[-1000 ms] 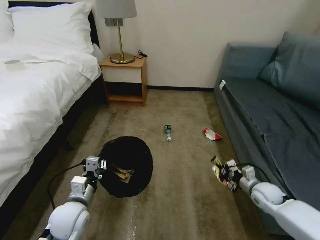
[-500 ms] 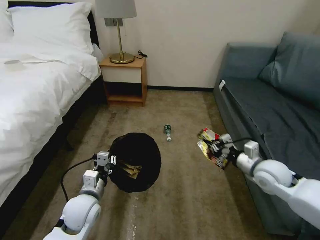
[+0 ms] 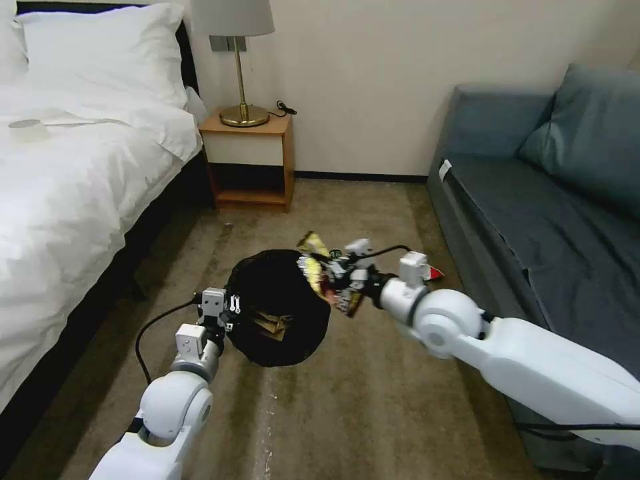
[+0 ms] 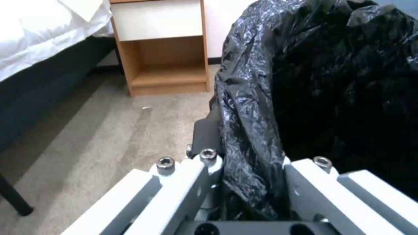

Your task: Pick up the trash bin, then pick up the garbage on the floor and place it into the trash bin.

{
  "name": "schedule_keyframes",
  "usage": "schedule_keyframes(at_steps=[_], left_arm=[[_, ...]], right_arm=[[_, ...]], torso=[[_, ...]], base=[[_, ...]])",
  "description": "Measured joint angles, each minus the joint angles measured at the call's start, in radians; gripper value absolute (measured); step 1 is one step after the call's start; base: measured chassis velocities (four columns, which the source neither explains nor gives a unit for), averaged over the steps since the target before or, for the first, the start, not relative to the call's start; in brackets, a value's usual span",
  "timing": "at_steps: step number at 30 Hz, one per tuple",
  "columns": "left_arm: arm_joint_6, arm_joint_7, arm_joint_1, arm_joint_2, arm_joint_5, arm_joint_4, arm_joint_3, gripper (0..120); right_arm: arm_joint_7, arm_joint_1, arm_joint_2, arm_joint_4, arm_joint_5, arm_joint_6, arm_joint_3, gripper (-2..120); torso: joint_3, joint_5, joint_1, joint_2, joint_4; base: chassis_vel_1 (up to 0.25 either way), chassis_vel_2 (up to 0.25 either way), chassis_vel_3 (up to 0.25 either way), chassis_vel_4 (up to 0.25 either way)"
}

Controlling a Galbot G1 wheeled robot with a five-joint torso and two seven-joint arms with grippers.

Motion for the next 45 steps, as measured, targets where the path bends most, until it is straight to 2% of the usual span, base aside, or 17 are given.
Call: schedule_keyframes(at_steps=[8,13,15,16,18,20,21,23,30,31,33,34,36,37,38,42,45], left_arm=[[0.004,-0.027,-0.022,-0.016,-0.017,0.014,0.005,4],[0.009,-0.031,-0.022,-0.010,-0.058,0.020,-0.022,4],[0.010,-0.031,-0.017,-0.007,-0.069,0.020,-0.029,4],[0.010,-0.031,-0.017,-0.007,-0.069,0.020,-0.029,4],[0.010,-0.030,-0.007,-0.003,-0.076,0.020,-0.038,4],[0.010,-0.030,-0.006,-0.003,-0.077,0.020,-0.039,4],[0.010,-0.029,-0.003,-0.003,-0.078,0.018,-0.041,4],[0.010,-0.028,-0.002,-0.003,-0.078,0.017,-0.041,4],[0.010,-0.023,0.006,-0.002,-0.071,0.011,-0.048,4],[0.010,-0.023,0.006,-0.002,-0.071,0.011,-0.048,4],[0.009,-0.020,0.019,0.001,-0.064,0.010,-0.063,4],[0.009,-0.020,0.019,0.001,-0.064,0.010,-0.063,4],[0.008,-0.022,0.033,0.002,-0.059,-0.001,-0.084,4],[0.008,-0.022,0.033,0.002,-0.059,-0.001,-0.084,4],[0.007,-0.022,0.045,0.004,-0.057,-0.014,-0.097,4],[0.005,-0.023,0.063,0.006,-0.050,-0.033,-0.119,4],[0.004,-0.026,0.092,0.010,-0.043,-0.061,-0.138,4]], right_arm=[[0.042,0.094,0.128,-0.051,0.021,0.016,-0.089,0],[0.086,0.106,0.193,-0.090,0.019,0.022,-0.110,1],[0.090,0.104,0.205,-0.099,0.017,0.026,-0.114,10],[0.090,0.104,0.205,-0.099,0.017,0.026,-0.114,10],[0.091,0.102,0.210,-0.103,0.015,0.027,-0.119,23],[0.092,0.102,0.210,-0.103,0.014,0.028,-0.119,25],[0.093,0.100,0.211,-0.103,0.013,0.028,-0.119,33],[0.094,0.098,0.211,-0.103,0.012,0.028,-0.119,38],[0.142,0.087,0.185,-0.083,0.001,0.034,-0.074,64],[0.142,0.087,0.185,-0.083,0.001,0.034,-0.074,64],[0.159,0.081,0.147,-0.070,0.030,-0.003,0.001,76],[0.159,0.081,0.147,-0.070,0.030,-0.003,0.001,76],[0.210,0.061,0.112,-0.065,0.048,-0.024,0.071,86],[0.210,0.061,0.112,-0.065,0.048,-0.024,0.071,86],[0.256,0.037,0.093,-0.064,0.055,-0.034,0.114,94],[0.325,-0.026,0.056,-0.061,0.069,-0.074,0.182,99],[0.392,-0.140,-0.009,-0.052,0.071,-0.133,0.262,100]], torso=[[0.000,0.0000,0.000,0.000,-0.0002],[0.000,0.0000,0.000,0.000,-0.0001],[0.000,0.0000,0.000,0.000,-0.0002],[0.000,0.0000,0.000,0.000,-0.0002],[0.000,0.0001,0.000,0.000,-0.0002],[0.000,0.0001,0.000,0.000,-0.0002],[0.000,0.0001,0.000,0.000,-0.0001],[0.000,0.0002,0.000,0.000,-0.0002],[0.000,0.0003,0.000,0.000,-0.0001],[0.000,0.0003,0.000,0.000,-0.0001],[0.000,0.0003,0.000,0.000,-0.0002],[0.000,0.0003,0.000,0.000,-0.0002],[0.000,0.0005,0.000,0.000,-0.0004],[0.000,0.0005,0.000,0.000,-0.0004],[0.000,0.0004,0.000,0.000,-0.0001],[0.000,0.0006,0.000,0.000,-0.0002],[0.000,0.0010,0.000,0.000,-0.0001]], base=[[0.000,0.000,0.000,0.000],[0.000,0.000,0.000,0.000],[0.000,0.000,0.000,0.000],[0.000,0.000,0.000,0.000],[0.000,0.000,0.000,0.000],[0.000,0.000,0.000,0.000],[0.000,0.000,0.000,0.000],[0.000,0.000,0.000,0.000],[0.000,0.000,0.000,0.000],[0.000,0.000,0.000,0.000],[0.000,0.000,0.000,0.000],[0.000,0.000,0.000,0.000],[0.000,0.000,0.000,0.000],[0.000,0.000,0.000,0.000],[0.000,0.000,0.000,0.000],[0.000,0.000,0.000,0.000],[0.000,0.000,0.000,0.000]])
